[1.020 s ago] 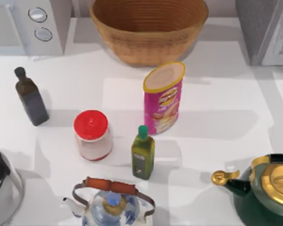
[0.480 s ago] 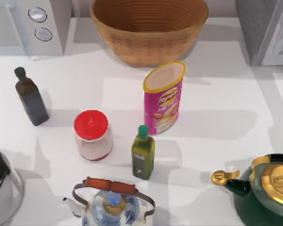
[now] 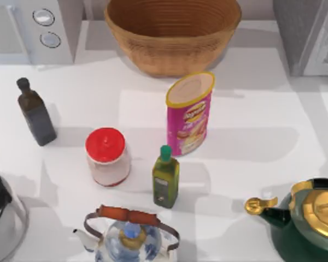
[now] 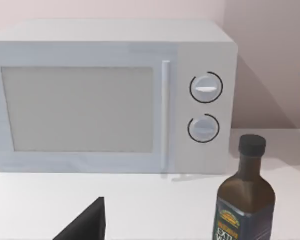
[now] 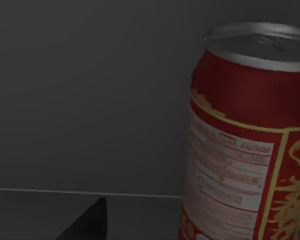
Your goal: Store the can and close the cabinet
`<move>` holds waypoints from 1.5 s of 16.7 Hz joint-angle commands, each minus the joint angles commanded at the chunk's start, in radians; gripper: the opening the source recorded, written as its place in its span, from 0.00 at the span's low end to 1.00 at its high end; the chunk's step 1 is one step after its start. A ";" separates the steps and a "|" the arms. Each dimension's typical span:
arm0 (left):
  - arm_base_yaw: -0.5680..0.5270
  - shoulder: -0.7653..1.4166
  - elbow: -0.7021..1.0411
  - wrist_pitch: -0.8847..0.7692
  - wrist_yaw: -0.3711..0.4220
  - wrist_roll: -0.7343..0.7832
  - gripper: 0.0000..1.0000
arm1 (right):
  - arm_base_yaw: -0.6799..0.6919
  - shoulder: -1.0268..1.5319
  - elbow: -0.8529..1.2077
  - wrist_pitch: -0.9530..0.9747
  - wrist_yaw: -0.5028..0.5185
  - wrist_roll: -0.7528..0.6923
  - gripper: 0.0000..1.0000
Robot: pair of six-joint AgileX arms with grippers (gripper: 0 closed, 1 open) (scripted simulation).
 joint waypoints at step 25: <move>0.000 0.000 0.000 0.000 0.000 0.000 1.00 | -0.107 -1.784 -2.287 0.602 -0.083 -0.003 1.00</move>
